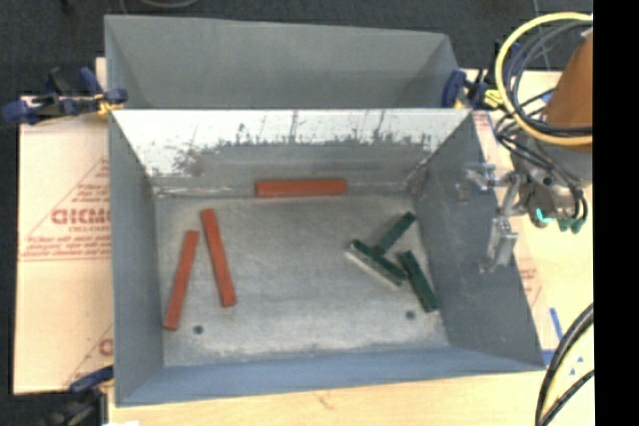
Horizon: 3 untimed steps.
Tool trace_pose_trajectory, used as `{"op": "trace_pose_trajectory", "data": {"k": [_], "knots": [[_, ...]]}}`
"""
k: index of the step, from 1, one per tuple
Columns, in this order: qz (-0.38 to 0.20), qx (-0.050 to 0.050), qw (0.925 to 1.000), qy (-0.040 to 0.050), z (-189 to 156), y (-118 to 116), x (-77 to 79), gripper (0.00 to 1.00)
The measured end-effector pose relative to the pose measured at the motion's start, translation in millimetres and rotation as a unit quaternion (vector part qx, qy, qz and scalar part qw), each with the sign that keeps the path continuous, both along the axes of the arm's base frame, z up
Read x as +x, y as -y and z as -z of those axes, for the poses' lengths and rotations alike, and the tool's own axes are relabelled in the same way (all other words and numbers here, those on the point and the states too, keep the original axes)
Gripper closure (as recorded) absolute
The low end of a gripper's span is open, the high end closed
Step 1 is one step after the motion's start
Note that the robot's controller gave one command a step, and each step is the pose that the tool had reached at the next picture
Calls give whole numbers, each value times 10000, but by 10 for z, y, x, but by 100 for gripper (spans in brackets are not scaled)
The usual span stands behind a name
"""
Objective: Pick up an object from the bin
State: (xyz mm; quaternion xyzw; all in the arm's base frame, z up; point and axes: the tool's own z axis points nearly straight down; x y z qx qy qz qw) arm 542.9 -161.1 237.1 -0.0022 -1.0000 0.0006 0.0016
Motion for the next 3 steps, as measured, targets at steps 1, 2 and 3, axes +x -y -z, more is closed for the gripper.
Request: {"op": "trace_pose_trajectory", "data": {"k": [1, 2, 3], "knots": [[1039, 0, 9945, 111, 1655, -497, 146, 0], [1791, 7, 9838, 54, 1358, -622, 47, 0], [3296, 2, 9441, 46, 1153, -589, 114, 0]]}}
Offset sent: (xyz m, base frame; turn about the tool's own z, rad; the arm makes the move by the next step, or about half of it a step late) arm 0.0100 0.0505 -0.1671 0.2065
